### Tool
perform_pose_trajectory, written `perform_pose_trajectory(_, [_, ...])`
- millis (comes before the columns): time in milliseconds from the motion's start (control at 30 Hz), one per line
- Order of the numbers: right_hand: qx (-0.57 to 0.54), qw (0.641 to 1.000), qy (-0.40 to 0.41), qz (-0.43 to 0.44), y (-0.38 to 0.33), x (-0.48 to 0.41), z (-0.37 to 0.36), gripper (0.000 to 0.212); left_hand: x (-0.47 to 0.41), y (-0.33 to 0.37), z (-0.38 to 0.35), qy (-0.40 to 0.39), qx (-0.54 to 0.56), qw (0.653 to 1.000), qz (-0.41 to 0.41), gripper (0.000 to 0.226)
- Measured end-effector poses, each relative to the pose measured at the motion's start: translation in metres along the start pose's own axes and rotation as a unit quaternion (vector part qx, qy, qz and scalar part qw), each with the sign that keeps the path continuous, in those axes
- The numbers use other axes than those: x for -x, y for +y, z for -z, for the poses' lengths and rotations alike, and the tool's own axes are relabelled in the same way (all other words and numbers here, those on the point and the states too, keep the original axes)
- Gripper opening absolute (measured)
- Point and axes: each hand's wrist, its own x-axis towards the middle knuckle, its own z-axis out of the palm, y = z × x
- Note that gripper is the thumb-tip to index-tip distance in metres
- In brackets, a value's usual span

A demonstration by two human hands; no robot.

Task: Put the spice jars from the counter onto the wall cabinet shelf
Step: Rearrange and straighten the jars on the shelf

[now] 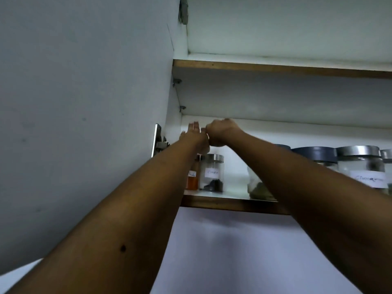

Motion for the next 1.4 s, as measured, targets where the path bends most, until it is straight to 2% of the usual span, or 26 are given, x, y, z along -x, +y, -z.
perform_pose_trajectory(67, [-0.015,1.000,0.002,-0.014,0.006,0.006,0.019,0.027,0.007,0.005,0.014,0.006,-0.006,1.000,-0.025,0.059])
perform_pose_trajectory(133, [-0.076,0.996,-0.029,-0.029,0.017,0.013,0.035,0.027,0.013,0.008,0.025,0.011,0.003,0.998,-0.054,0.046])
perform_pose_trajectory(200, [-0.165,0.984,-0.060,-0.031,0.032,0.023,0.047,0.026,0.020,0.012,0.033,0.024,0.044,0.995,-0.086,0.038])
perform_pose_trajectory(267, [-0.217,0.975,-0.044,-0.026,0.045,0.035,0.054,0.027,0.028,0.017,0.039,0.049,0.115,0.987,-0.102,0.035])
perform_pose_trajectory(400, [-0.236,0.971,-0.025,-0.037,0.070,0.060,0.058,0.031,0.043,0.038,0.044,0.098,0.212,0.964,-0.131,0.030])
perform_pose_trajectory(567, [-0.254,0.965,-0.056,-0.034,0.097,0.089,0.065,0.028,0.059,0.066,0.050,0.071,0.232,0.957,-0.160,0.028])
perform_pose_trajectory(733, [-0.260,0.964,-0.053,-0.036,0.126,0.116,0.066,0.032,0.075,0.086,0.059,0.045,0.204,0.960,-0.186,0.030])
perform_pose_trajectory(933, [-0.211,0.974,-0.078,-0.038,0.158,0.152,0.051,0.030,0.089,0.108,0.052,0.002,0.083,0.979,-0.187,0.049])
perform_pose_trajectory(1167, [-0.212,0.973,-0.087,-0.002,0.162,0.170,0.034,0.026,0.087,0.122,0.048,-0.008,-0.003,0.985,-0.173,0.036])
perform_pose_trajectory(1333, [-0.206,0.975,-0.087,0.001,0.164,0.177,0.023,0.043,0.084,0.122,0.049,-0.010,-0.022,0.985,-0.172,0.039])
perform_pose_trajectory(1400, [-0.194,0.975,-0.104,0.005,0.164,0.179,0.019,0.036,0.084,0.123,0.048,-0.007,-0.019,0.985,-0.170,0.038])
